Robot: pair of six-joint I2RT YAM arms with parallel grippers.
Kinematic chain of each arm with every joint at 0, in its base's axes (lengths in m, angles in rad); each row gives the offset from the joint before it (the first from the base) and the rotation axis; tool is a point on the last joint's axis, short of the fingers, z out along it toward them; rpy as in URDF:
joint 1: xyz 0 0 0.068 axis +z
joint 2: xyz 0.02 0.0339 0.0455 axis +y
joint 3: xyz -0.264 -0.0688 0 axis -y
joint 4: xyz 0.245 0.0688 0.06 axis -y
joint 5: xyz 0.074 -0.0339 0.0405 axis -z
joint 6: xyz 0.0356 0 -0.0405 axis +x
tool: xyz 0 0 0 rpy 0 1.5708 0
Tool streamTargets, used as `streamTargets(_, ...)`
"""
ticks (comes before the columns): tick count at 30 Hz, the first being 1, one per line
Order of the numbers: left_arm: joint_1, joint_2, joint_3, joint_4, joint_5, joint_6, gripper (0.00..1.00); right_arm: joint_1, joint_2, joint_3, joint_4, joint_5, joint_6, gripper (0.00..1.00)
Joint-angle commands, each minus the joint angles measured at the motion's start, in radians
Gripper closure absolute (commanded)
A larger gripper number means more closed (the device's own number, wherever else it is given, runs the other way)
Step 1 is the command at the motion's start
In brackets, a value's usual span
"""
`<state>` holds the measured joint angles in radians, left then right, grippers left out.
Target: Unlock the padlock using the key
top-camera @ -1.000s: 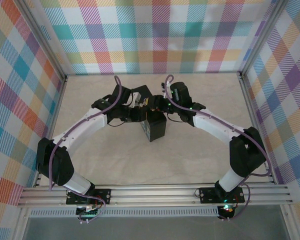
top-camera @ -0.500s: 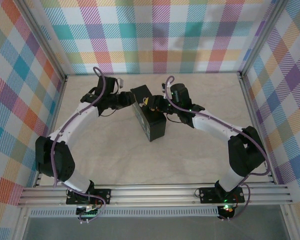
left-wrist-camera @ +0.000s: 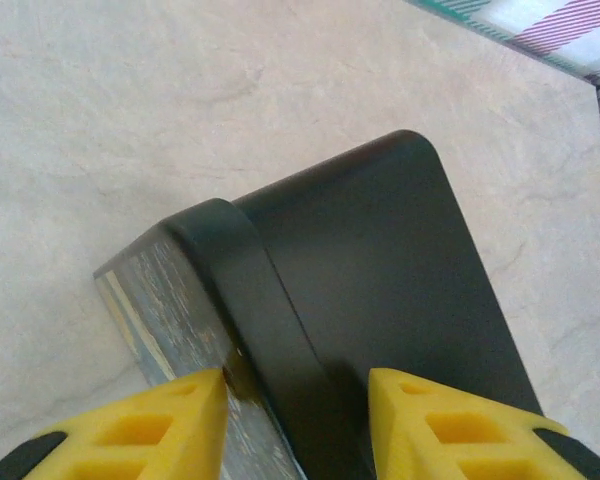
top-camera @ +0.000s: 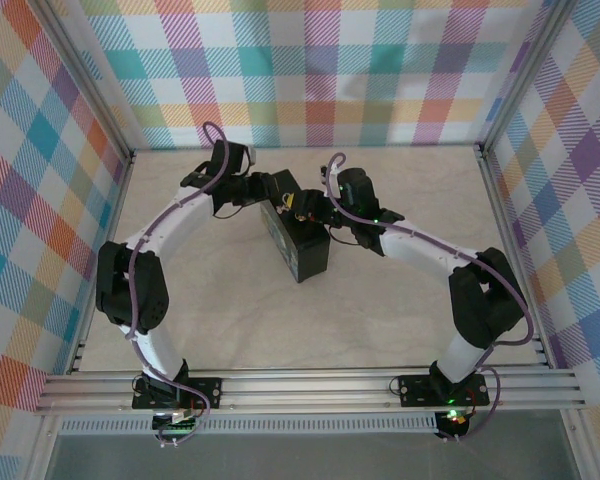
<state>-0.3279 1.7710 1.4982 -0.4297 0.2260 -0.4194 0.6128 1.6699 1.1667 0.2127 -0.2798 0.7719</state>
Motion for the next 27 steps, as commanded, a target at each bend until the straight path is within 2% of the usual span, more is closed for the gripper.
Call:
streamTargets(1,0.006,0.024,-0.012,-0.024,-0.013,0.036,0.62,0.019,0.026,0.004,0.022,-0.006,0.009,0.79)
streamTargets(6,0.002,0.025,-0.035,-0.014,0.036,0.042,0.65,0.030,0.068,0.033,0.041,0.006,0.007,0.79)
streamTargets(10,0.003,0.013,-0.041,-0.026,0.033,0.047,0.68,0.034,0.097,0.044,0.062,0.020,0.010,0.79)
streamTargets(17,0.013,-0.006,0.013,-0.069,0.014,0.061,0.63,0.022,0.013,0.043,0.029,0.060,-0.061,0.77)
streamTargets(22,0.015,-0.019,0.065,-0.095,0.017,0.066,0.58,-0.041,-0.078,0.039,-0.049,0.070,-0.093,0.76)
streamTargets(27,0.015,-0.039,0.103,-0.128,0.006,0.073,0.55,-0.153,-0.175,-0.070,-0.083,0.067,-0.098,0.76)
